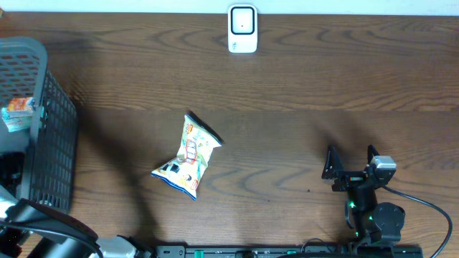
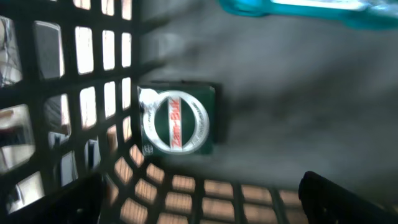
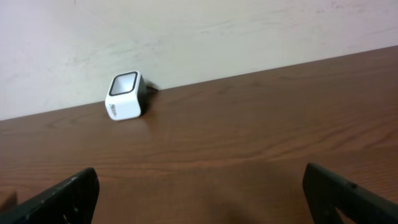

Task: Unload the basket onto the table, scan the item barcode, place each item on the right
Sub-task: 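Move the left gripper back into the basket and grasp the green Zam-Buk tin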

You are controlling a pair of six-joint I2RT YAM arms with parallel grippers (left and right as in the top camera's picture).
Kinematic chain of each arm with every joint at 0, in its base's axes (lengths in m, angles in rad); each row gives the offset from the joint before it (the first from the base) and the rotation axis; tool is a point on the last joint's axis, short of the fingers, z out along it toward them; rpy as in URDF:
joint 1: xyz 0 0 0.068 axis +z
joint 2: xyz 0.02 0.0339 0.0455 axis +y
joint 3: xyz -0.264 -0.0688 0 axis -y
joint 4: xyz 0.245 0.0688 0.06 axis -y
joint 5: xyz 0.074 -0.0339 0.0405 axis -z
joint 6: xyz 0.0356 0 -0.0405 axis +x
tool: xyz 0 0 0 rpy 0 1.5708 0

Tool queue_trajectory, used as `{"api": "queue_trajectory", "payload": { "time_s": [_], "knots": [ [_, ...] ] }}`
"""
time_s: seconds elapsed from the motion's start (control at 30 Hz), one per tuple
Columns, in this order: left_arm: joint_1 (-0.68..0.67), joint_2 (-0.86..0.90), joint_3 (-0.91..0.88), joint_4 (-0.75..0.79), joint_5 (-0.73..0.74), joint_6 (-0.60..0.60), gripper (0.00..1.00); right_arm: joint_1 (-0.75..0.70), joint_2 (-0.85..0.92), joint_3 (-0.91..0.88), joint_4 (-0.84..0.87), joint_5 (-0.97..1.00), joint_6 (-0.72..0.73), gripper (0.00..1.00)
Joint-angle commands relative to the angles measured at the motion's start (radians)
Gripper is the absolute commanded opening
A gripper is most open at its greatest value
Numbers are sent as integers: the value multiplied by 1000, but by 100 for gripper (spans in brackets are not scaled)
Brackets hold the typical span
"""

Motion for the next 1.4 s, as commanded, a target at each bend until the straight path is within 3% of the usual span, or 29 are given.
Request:
{"api": "queue_trajectory", "payload": {
  "time_s": [0.0, 0.4, 0.8, 1.2, 1.37],
  "knots": [
    [29, 5, -82, 68, 0, 28, 98, 6, -3, -1, -4, -6, -3, 99],
    [31, 15, -292, 265, -5, 40, 98, 6, -3, -1, -4, -6, -3, 99],
    [31, 16, -374, 307, -64, 6, 98, 6, -3, -1, -4, -6, -3, 99],
    [31, 17, -454, 469, -40, 29, 100, 6, -3, -1, -4, -6, -3, 99],
    [31, 17, -454, 530, 42, 75, 93, 6, -3, -1, -4, -6, -3, 99]
  ]
}}
